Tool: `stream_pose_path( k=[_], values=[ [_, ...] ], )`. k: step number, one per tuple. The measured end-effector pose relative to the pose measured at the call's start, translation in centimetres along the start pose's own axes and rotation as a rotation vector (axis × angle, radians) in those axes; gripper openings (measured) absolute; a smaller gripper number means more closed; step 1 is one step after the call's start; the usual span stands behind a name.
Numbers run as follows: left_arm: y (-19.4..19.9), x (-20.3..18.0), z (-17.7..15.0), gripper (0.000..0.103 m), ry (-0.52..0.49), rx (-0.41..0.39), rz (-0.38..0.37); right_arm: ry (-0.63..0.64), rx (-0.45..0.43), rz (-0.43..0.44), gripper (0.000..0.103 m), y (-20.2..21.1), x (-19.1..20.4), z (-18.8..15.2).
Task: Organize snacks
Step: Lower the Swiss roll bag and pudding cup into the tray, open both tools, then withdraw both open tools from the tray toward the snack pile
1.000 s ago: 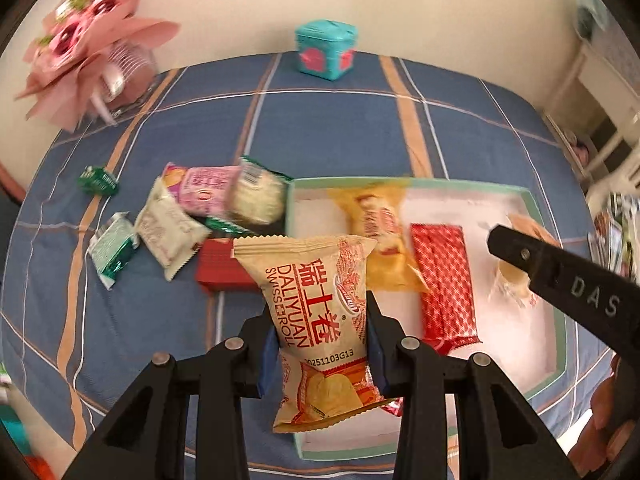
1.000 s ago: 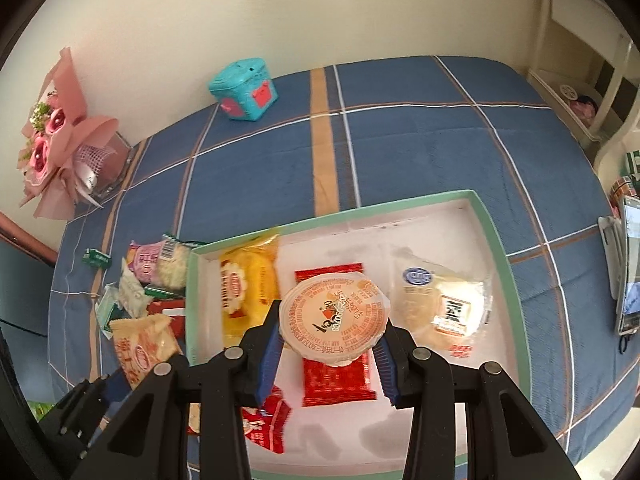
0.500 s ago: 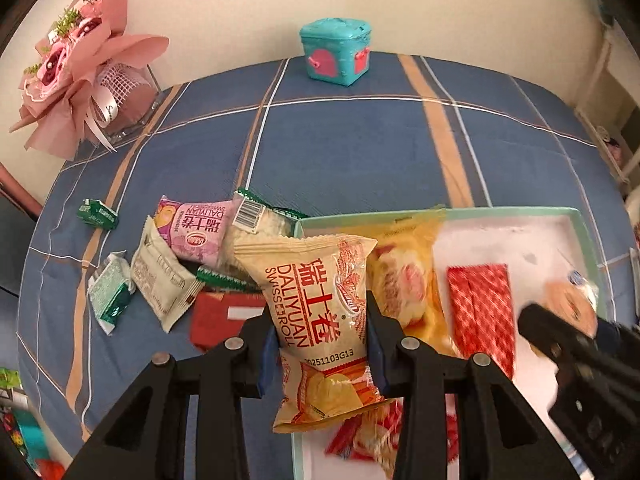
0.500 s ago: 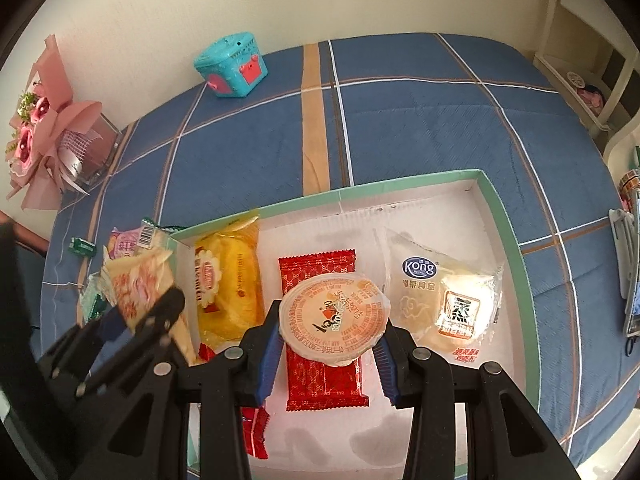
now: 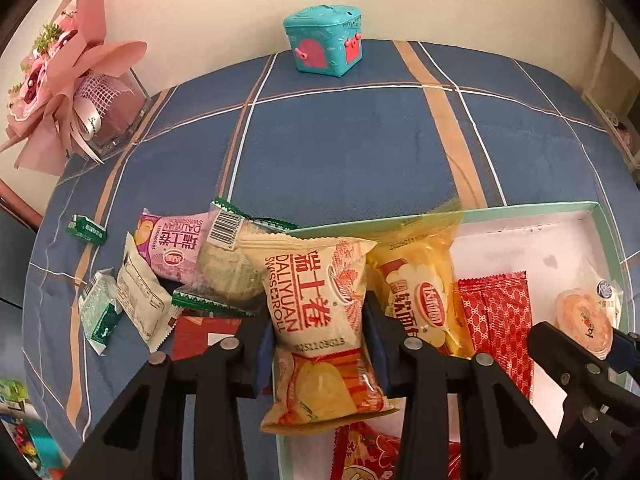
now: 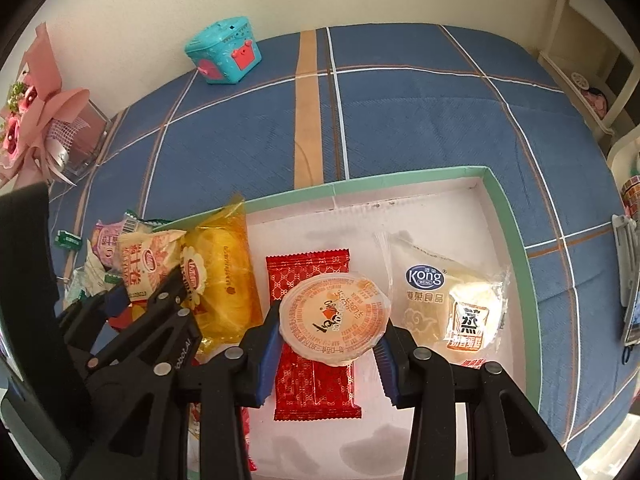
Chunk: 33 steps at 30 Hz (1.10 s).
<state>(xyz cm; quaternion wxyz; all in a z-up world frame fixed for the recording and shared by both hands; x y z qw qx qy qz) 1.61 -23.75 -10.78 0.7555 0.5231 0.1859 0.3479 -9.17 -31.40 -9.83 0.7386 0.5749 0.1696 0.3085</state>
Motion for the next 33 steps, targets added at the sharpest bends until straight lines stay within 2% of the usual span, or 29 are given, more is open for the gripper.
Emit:
stream_pose_path(
  k=[2, 6, 12, 13, 16, 20, 24, 26, 33],
  values=[
    [-0.1, 0.2, 0.0, 0.054, 0.012, 0.01, -0.007, 0.003, 0.008, -0.004, 0.045, 0.1, 0.0, -0.1],
    [0.0, 0.6, -0.2, 0.061, 0.029, 0.033, -0.007, 0.018, 0.026, -0.021, 0.051, 0.3, 0.1, -0.2],
    [1.3, 1.6, -0.2, 0.069, 0.105, 0.04, -0.046, 0.028, -0.023, -0.037, 0.062, 2.4, 0.2, 0.4],
    [1.5, 1.7, -0.2, 0.073, 0.112, 0.039, -0.047, 0.033, -0.033, -0.037, 0.063, 2.8, 0.2, 0.5],
    [2.3, 2.1, -0.1, 0.078, 0.137, 0.024, -0.062, 0.041, -0.062, -0.032, 0.064, 4.1, 0.4, 0.8],
    [3.3, 2.8, 0.0, 0.09, 0.19, 0.003, -0.105, 0.048, -0.104, -0.03, 0.072, 5.7, 0.4, 1.2],
    [4.0, 3.3, 0.0, 0.093, 0.203, -0.025, -0.098, 0.049, -0.132, -0.015, 0.08, 6.7, 0.9, 1.3],
    [4.0, 3.7, 0.0, 0.1, 0.21, -0.028, -0.084, 0.058, -0.14, -0.014, 0.081, 7.1, 1.1, 1.2],
    [3.8, 5.8, -0.4, 0.1, 0.272, -0.025, -0.055, 0.067, -0.167, -0.008, 0.093, 7.7, 1.5, 1.1]
  ],
)
Point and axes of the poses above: each gripper's, at about its wrist camera, not at the fingertips, and y roughly against the way its jaws point, x to its left, z to its top, the point moved 6 cm from there along -y, roughly the way its jaws point, and after that the axes turned 2 degrees about -z, right-handed, at the moved point
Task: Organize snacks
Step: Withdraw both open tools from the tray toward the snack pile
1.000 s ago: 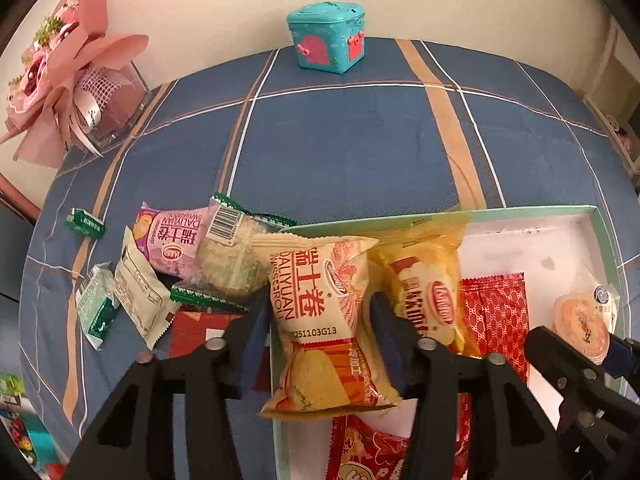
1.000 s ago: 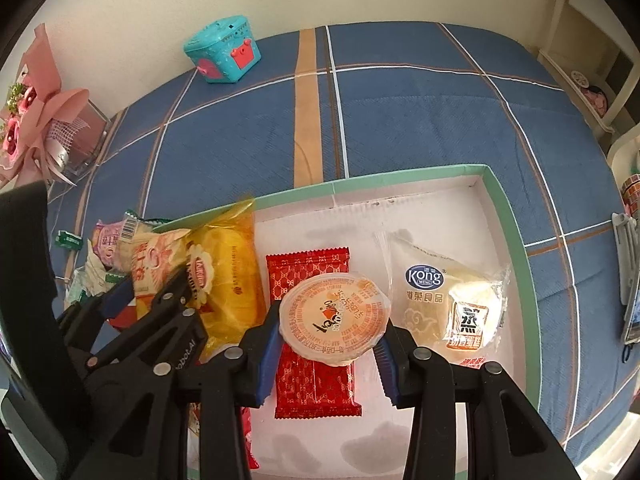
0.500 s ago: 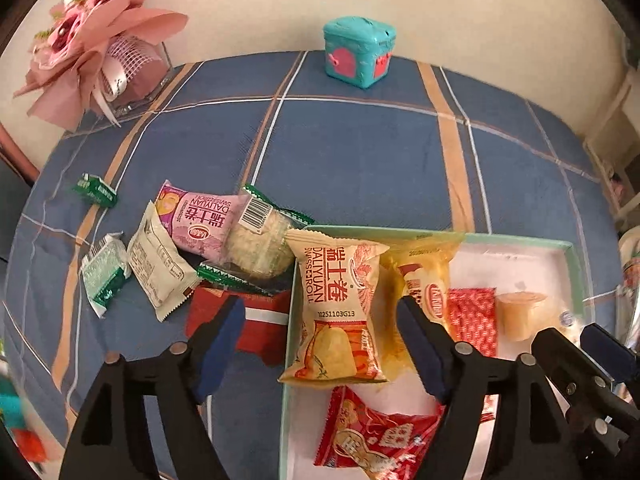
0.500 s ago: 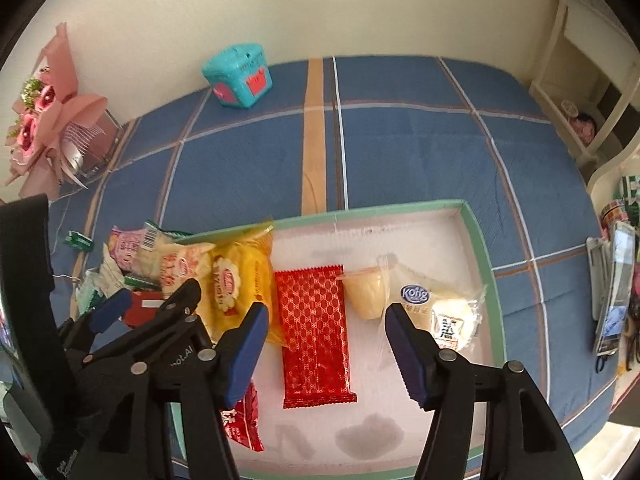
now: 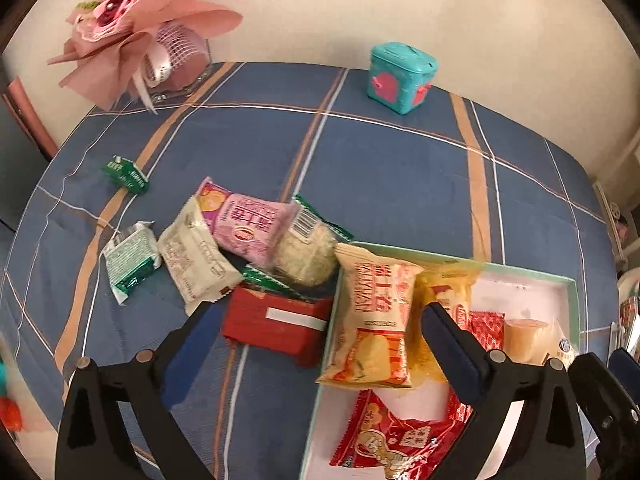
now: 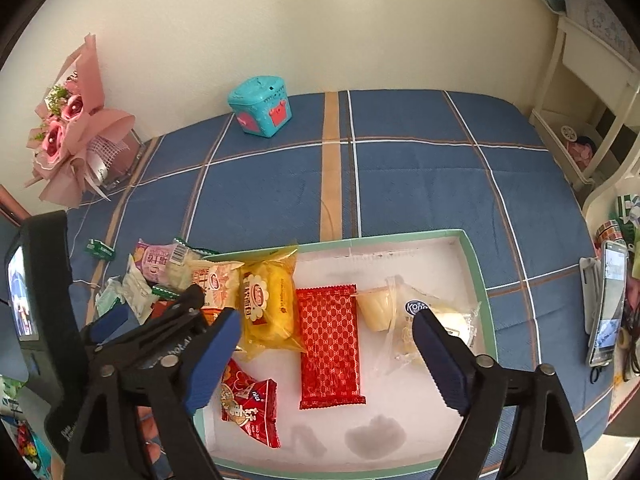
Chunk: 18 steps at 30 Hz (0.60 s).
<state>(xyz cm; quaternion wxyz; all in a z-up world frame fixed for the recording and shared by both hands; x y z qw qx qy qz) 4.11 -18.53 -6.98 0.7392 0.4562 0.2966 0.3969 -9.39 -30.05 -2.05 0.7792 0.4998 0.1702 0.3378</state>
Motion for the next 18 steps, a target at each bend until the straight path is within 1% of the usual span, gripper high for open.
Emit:
stream_pose_path(
  k=[1, 3, 7, 11, 18],
  values=[
    [0.1, 0.2, 0.0, 0.1, 0.004, -0.002, 0.002, -0.002, -0.004, 0.0, 0.094, 0.0, 0.0, 0.0],
    [0.2, 0.8, 0.2, 0.1, 0.013, -0.009, 0.011, -0.006, -0.007, 0.0, 0.103, 0.0, 0.0, -0.1],
    [0.3, 2.0, 0.5, 0.1, 0.037, -0.018, 0.02, 0.009, -0.006, -0.009, 0.103, -0.5, 0.2, -0.3],
    [0.3, 3.0, 0.7, 0.1, 0.054, -0.014, 0.009, 0.014, 0.013, 0.012, 0.103, -1.3, 0.7, -0.6],
    [0.3, 3.9, 1.2, 0.1, 0.018, -0.008, 0.082, 0.051, 0.048, 0.004, 0.103, -2.7, 2.0, -1.3]
  ],
)
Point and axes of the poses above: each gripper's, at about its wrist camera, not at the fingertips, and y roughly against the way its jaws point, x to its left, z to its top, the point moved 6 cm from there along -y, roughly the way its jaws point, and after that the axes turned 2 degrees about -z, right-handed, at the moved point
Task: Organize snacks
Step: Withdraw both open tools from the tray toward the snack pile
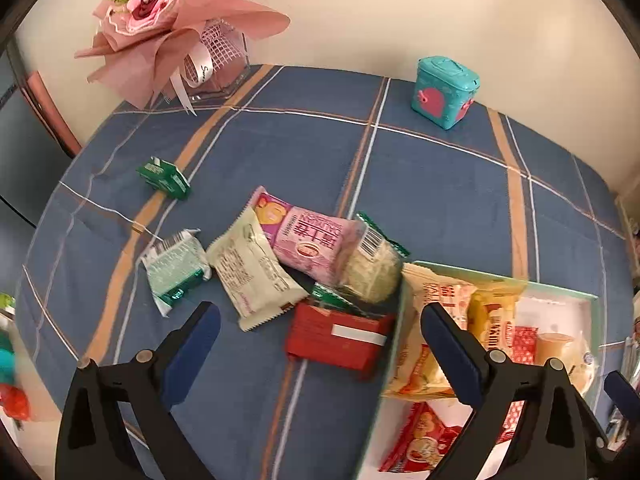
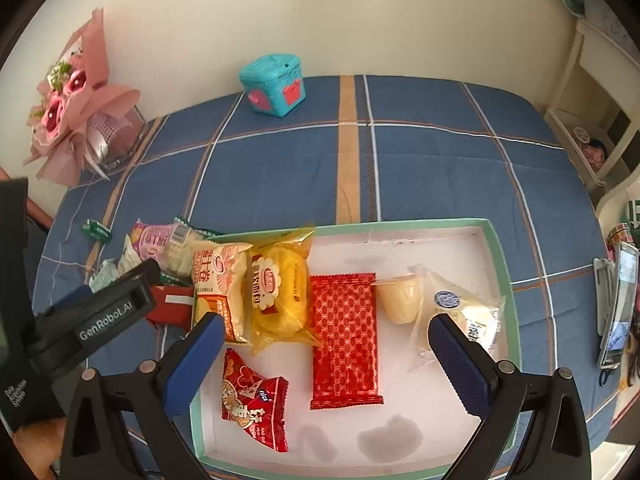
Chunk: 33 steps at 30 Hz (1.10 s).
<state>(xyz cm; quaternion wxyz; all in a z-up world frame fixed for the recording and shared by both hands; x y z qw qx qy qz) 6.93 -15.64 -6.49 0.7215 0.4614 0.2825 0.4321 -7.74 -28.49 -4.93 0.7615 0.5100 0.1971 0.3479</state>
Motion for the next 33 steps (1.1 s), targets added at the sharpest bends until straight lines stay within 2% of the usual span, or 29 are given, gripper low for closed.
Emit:
stream_pose_path(
  k=[5, 9, 16, 21, 26, 33],
  values=[
    [0.2, 0.6, 0.2, 0.1, -0.013, -0.009, 0.027, 0.002, 0.017, -0.004, 0.103, -1.0, 0.8, -0.2],
    [0.0, 1.7, 0.2, 0.1, 0.013, -0.005, 0.034, 0.019, 0.023, -0.011, 0.103, -1.7, 1.8, -0.2],
    [-0.4, 4.4, 1.0, 0.1, 0.049, 0.01, 0.013, 0.055, 0.03, -0.027, 0.103, -2.7, 4.3, -0.1],
    [-0.9, 7.4, 1.4, 0.1, 0.095, 0.03, 0.046, 0.09, 0.011, -0.038, 0.103, -2.7, 6.5, 0.2],
    [-1.2, 10.9, 1.4, 0.1, 0.173, 0.045, 0.02, 0.112, -0.012, -0.027, 0.103, -2.3, 9.2, 0.5],
    [-1.4, 14.9, 1.4, 0.1, 0.244, 0.037, 0.026, 0.161, -0.013, 0.011, 0.103, -2.6, 13.0, 0.2]
  ],
)
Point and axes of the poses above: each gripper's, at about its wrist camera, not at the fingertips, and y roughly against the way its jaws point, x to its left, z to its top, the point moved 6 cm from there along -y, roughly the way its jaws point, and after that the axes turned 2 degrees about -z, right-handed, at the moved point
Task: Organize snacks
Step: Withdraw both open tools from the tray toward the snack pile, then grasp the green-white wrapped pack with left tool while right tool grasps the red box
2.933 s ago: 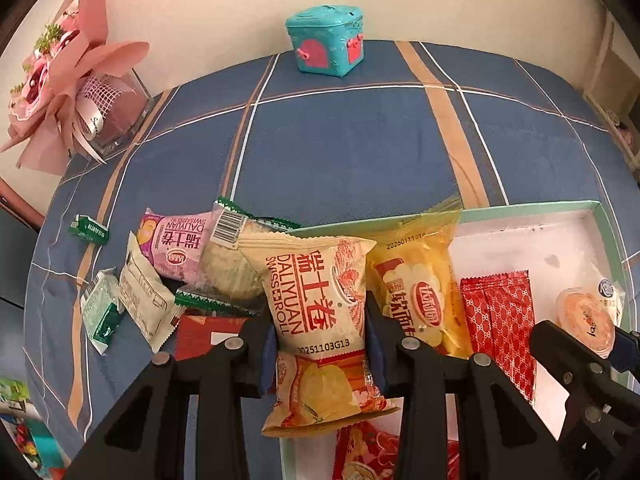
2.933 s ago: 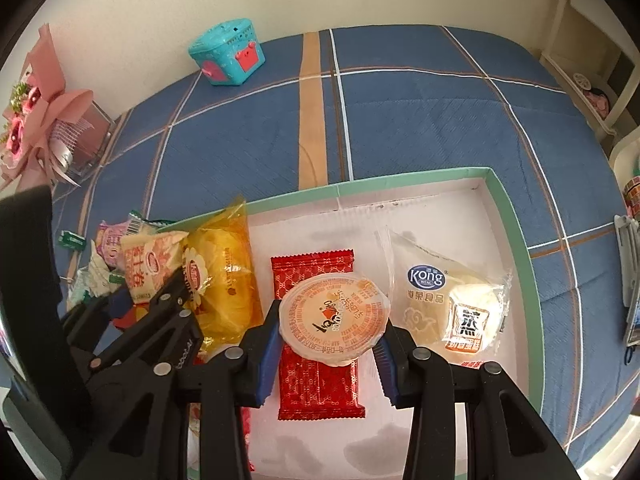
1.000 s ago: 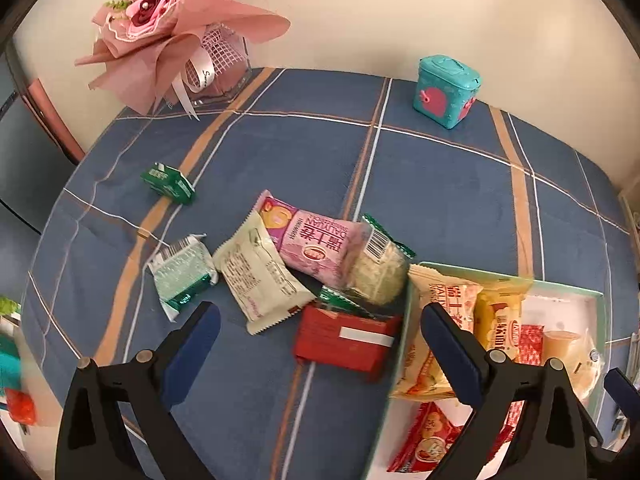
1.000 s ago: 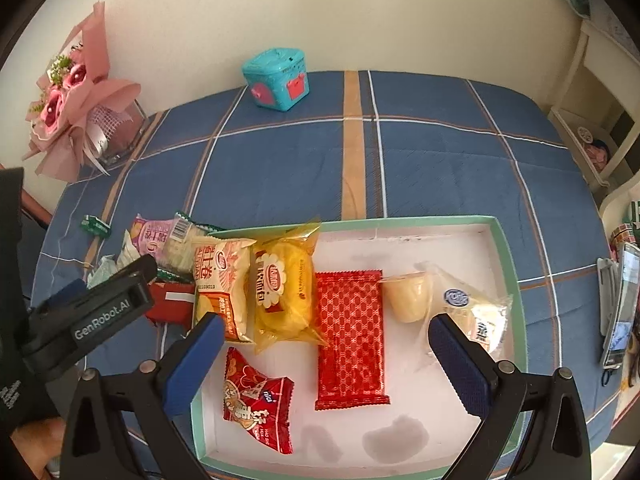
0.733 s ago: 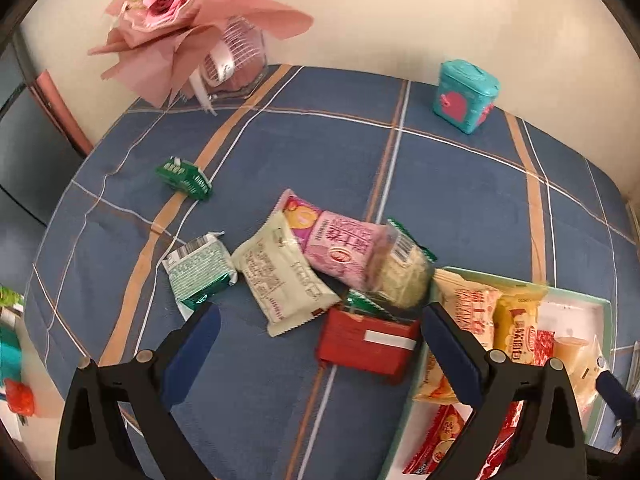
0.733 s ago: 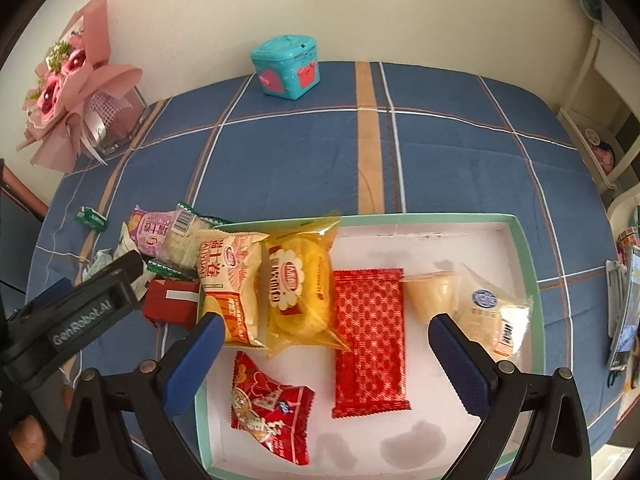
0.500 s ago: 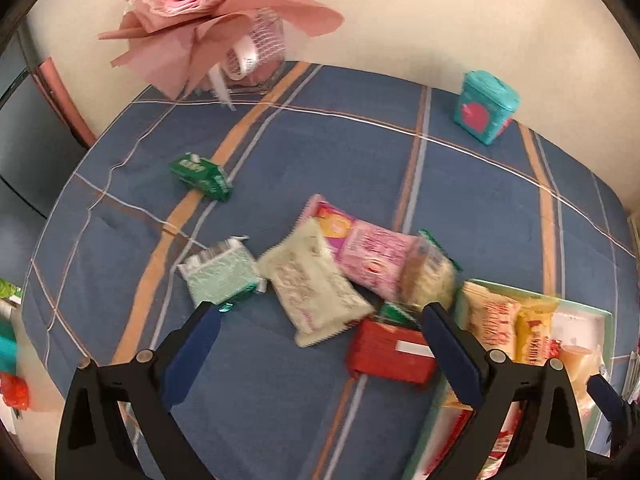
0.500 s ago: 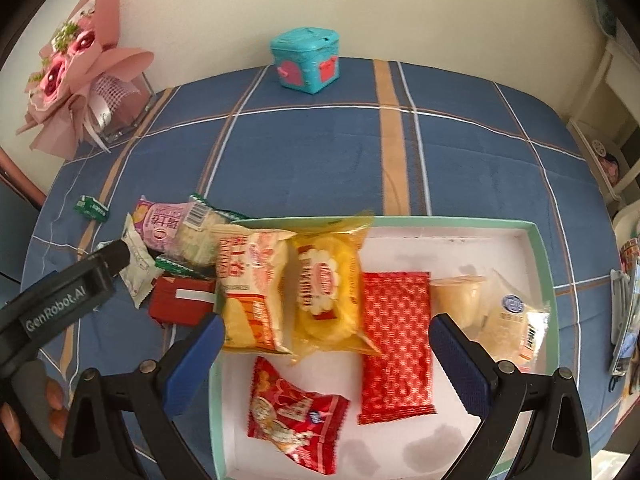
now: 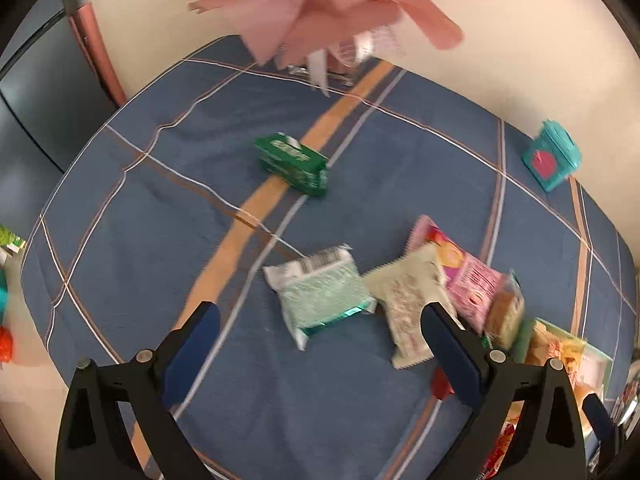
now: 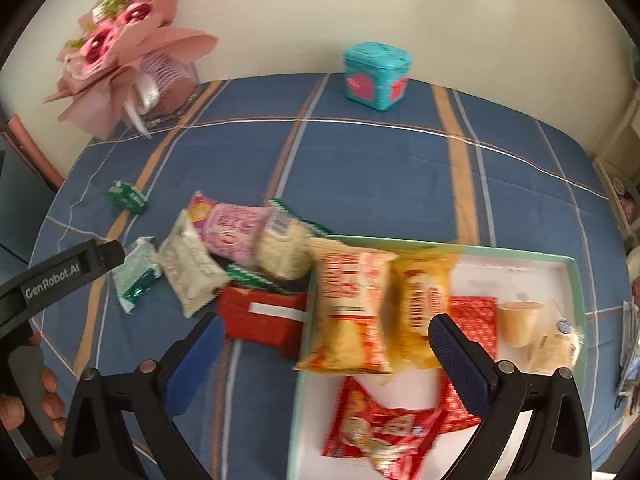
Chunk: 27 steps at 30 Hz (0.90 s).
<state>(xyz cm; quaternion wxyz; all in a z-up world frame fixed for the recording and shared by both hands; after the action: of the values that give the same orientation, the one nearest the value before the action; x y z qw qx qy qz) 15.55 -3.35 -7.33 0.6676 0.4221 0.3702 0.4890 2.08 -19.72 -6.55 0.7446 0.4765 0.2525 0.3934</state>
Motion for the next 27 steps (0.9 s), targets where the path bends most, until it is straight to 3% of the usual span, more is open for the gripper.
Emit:
stream_pose_path(
  k=[11, 15, 27],
  values=[
    [-1.0, 4.1, 1.5, 0.1, 0.074, -0.036, -0.028, 0.012, 0.016, 0.095, 0.103, -1.9, 3.8, 0.3],
    [-2.5, 3.8, 1.6, 0.1, 0.055, 0.011, -0.081, 0.011, 0.042, 0.111, 0.103, -3.0, 4.7, 0.0],
    [-6.5, 2.5, 1.4, 0.1, 0.045, 0.112, -0.11, -0.023, 0.1, 0.055, 0.09, -5.6, 4.2, -0.3]
  ],
)
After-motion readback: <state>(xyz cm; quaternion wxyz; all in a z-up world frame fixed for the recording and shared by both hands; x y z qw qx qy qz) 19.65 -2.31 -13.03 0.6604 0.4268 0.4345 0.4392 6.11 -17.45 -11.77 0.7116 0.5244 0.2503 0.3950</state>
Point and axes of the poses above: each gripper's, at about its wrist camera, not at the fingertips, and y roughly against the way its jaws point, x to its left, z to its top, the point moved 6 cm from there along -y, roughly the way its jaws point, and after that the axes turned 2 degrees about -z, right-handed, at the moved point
